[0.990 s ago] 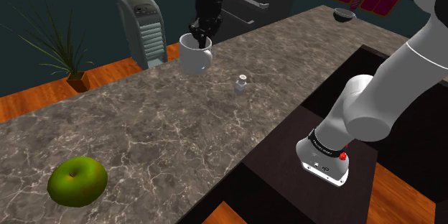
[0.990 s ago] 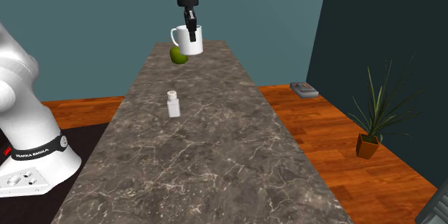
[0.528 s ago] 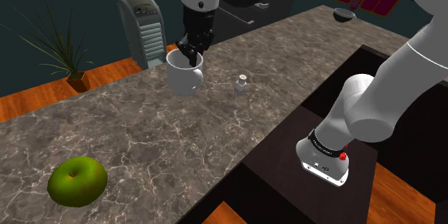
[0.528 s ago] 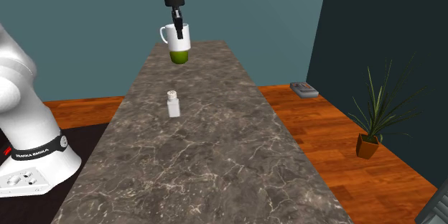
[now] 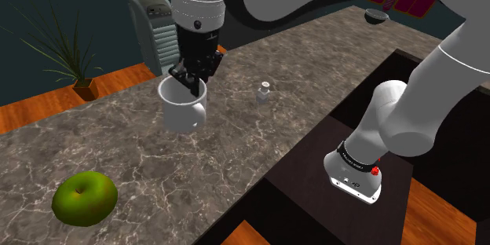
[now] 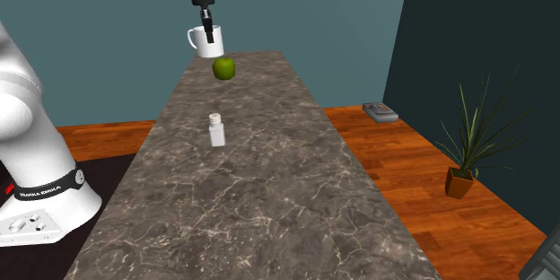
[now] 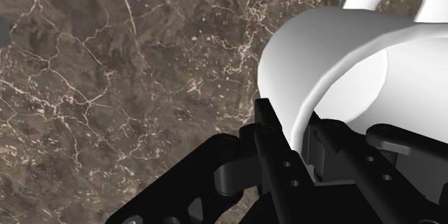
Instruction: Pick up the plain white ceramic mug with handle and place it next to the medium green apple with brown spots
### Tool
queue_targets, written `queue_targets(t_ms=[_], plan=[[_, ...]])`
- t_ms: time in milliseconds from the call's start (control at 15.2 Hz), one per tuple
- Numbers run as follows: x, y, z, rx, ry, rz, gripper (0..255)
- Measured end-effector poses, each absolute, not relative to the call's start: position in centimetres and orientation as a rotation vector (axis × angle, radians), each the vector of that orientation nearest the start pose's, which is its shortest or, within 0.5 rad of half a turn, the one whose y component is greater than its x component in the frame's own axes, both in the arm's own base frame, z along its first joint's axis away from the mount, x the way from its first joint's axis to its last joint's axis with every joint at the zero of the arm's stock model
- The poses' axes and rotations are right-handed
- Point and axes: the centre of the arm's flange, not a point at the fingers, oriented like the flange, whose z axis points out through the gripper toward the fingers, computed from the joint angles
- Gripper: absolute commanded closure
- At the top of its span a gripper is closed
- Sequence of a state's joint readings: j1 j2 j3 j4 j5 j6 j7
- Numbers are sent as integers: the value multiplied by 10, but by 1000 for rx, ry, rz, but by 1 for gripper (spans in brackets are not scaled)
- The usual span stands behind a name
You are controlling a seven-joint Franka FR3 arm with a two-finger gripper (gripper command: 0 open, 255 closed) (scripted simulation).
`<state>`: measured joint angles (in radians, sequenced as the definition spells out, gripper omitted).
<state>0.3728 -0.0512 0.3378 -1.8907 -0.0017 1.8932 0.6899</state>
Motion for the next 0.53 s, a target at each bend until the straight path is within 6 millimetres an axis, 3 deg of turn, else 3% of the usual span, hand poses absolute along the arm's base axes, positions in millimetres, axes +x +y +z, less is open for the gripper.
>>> queue_targets(t_ms=[528], plan=[[366, 456, 527, -3122, -34, -80, 255]])
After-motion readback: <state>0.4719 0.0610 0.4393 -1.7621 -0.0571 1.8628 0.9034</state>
